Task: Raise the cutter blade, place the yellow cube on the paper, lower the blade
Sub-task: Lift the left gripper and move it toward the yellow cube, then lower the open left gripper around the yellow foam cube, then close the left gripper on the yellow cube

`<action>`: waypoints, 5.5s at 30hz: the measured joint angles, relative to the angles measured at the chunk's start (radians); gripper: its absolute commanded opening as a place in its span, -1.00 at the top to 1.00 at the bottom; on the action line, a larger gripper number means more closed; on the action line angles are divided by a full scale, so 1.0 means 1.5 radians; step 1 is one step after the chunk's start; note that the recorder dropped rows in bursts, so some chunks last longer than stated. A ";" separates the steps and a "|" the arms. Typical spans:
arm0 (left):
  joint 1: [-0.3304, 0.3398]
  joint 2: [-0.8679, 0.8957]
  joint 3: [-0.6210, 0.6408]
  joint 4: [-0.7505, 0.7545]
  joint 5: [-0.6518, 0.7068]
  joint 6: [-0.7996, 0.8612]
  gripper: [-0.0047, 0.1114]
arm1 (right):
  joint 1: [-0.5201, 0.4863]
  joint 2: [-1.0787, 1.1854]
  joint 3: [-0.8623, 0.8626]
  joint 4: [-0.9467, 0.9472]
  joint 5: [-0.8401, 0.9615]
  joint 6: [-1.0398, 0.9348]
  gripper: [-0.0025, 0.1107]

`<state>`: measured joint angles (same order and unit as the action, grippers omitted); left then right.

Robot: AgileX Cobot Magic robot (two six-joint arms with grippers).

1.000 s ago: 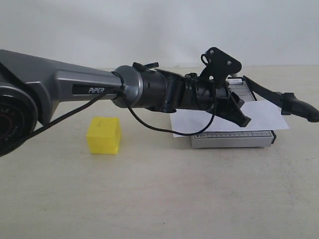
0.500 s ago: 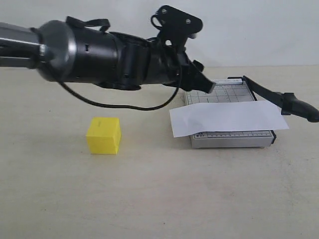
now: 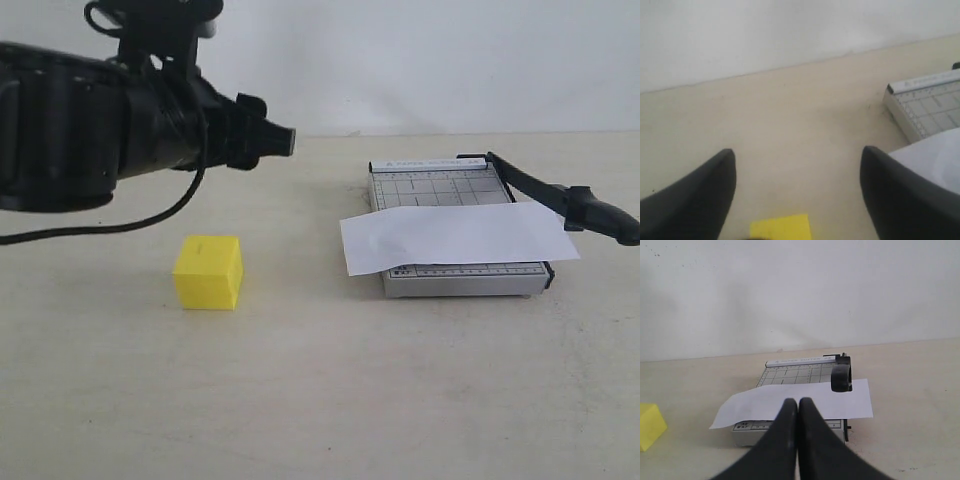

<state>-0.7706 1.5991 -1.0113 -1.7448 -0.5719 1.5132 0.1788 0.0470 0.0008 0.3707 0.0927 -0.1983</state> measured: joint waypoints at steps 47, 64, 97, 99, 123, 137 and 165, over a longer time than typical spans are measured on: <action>0.000 0.000 0.151 0.000 0.003 -0.122 -0.38 | 0.000 0.000 0.000 0.000 0.000 0.000 0.96; 0.000 0.046 0.151 0.000 -0.004 -0.136 -0.38 | 0.000 0.000 0.000 0.000 0.000 0.000 0.96; 0.046 0.141 0.103 0.000 0.014 -0.171 -0.38 | 0.000 0.000 0.000 0.000 0.000 0.000 0.96; 0.058 0.141 0.102 0.000 0.033 -0.172 -0.38 | 0.000 0.000 0.000 0.000 0.000 0.000 0.96; 0.071 0.151 0.091 0.014 0.075 -0.187 -0.38 | 0.000 0.000 0.000 0.000 0.000 0.000 0.96; 0.071 0.101 0.098 0.003 0.079 -0.175 -0.38 | 0.000 0.000 0.000 0.000 0.000 0.000 0.96; 0.071 0.095 0.098 0.003 0.104 -0.187 -0.81 | 0.000 0.000 0.000 0.000 0.000 0.000 0.96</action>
<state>-0.6645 1.7417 -0.8644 -1.7400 -0.4160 1.2329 0.1788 0.0470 0.0008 0.3707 0.0927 -0.1983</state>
